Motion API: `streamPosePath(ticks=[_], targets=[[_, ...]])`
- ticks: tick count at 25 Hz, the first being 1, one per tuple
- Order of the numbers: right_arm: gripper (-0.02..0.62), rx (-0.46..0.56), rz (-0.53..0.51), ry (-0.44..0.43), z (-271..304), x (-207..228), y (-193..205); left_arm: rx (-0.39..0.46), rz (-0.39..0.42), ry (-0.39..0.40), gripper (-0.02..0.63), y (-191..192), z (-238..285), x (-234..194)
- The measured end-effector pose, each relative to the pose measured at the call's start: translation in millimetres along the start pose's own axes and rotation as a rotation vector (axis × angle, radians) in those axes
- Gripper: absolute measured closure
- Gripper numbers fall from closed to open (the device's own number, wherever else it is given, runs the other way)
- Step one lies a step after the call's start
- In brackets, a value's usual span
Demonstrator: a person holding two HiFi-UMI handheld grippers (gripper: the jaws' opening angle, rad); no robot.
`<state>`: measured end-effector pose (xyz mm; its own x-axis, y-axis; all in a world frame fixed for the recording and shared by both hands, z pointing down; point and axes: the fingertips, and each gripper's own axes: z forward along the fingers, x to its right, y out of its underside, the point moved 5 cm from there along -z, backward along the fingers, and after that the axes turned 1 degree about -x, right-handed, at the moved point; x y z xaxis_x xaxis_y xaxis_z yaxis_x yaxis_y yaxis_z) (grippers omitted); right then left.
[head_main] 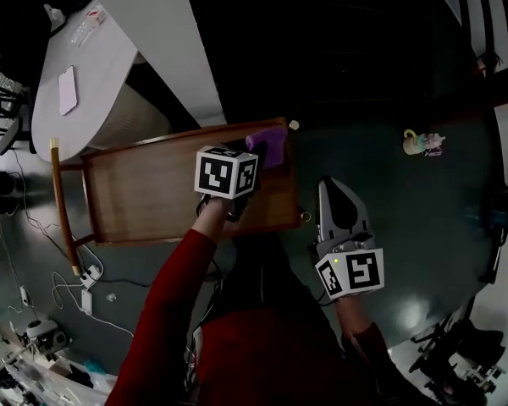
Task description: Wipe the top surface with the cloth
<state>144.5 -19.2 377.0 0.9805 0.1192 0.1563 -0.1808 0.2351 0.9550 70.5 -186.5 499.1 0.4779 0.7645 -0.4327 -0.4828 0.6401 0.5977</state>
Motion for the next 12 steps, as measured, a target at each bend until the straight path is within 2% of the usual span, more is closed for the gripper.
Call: streamPosePath(ticks=[5,12], targets=[[0.583,-0.032,-0.011,-0.075,19.0,-8.7,2.4,-0.026,-0.05,-0.129,0.543,4.9,-1.6,-61.4],[0.583,-0.076,-0.029,-0.197,55.4,-40.4,7.9,0.025,-0.142,-0.404,0.543,46.3,-107.2,-190.6]])
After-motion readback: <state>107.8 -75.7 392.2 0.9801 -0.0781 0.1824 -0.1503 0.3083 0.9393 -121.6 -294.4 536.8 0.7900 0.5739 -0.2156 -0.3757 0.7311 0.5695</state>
